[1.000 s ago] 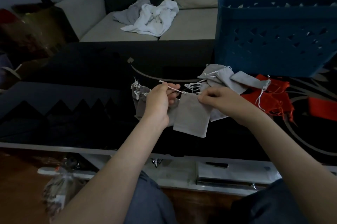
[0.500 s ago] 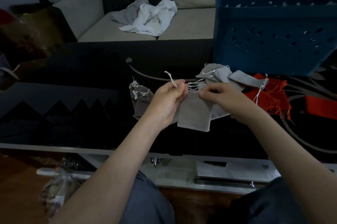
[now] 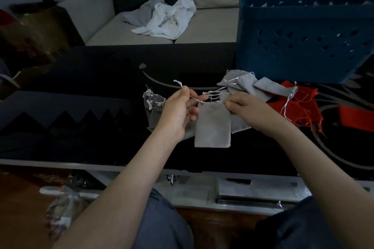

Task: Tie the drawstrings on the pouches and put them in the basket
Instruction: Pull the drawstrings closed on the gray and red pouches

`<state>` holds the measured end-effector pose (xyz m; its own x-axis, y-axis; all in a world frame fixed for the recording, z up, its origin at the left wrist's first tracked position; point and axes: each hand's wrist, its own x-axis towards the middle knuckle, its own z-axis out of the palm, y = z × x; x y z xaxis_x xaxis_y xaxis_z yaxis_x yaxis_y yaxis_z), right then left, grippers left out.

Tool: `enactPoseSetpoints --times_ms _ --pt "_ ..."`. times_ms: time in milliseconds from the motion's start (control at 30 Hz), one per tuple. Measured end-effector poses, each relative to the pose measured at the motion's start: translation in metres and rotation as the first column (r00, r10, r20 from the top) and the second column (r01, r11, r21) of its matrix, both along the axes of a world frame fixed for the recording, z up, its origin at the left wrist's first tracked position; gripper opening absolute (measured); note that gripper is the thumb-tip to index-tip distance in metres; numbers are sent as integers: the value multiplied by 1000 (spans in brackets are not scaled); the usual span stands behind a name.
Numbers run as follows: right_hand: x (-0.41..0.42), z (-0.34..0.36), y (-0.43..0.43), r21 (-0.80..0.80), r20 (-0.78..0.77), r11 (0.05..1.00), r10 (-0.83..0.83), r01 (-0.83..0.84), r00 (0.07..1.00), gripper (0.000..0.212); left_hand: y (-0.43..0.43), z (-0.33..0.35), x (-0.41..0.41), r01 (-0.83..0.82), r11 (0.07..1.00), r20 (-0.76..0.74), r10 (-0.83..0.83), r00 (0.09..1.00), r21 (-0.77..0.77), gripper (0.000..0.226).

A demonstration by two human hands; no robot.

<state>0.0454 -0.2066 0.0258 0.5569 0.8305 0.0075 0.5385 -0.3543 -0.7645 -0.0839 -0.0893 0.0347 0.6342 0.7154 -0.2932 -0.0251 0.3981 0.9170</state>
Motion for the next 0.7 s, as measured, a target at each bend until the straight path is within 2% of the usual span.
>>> enactPoseSetpoints --times_ms 133,300,400,500,633,700 --pt "3 -2 0 -51 59 999 -4 7 998 26 4 -2 -1 -35 999 -30 34 999 -33 36" --pt "12 1 -6 -123 39 992 -15 20 999 25 7 -3 -4 -73 991 -4 74 997 111 38" --pt "14 0 -8 -150 141 987 -28 49 990 28 7 -5 -4 18 980 -97 1 995 198 37" --pt "12 1 -11 -74 203 992 -89 106 975 27 6 -9 -3 157 945 -231 -91 969 286 37" --pt "15 3 -14 0 178 995 -96 98 979 13 -1 -14 3 301 892 -350 -178 920 336 36" --pt "14 4 -13 31 161 998 -60 56 985 9 -3 -12 6 349 859 -411 -183 893 375 27"
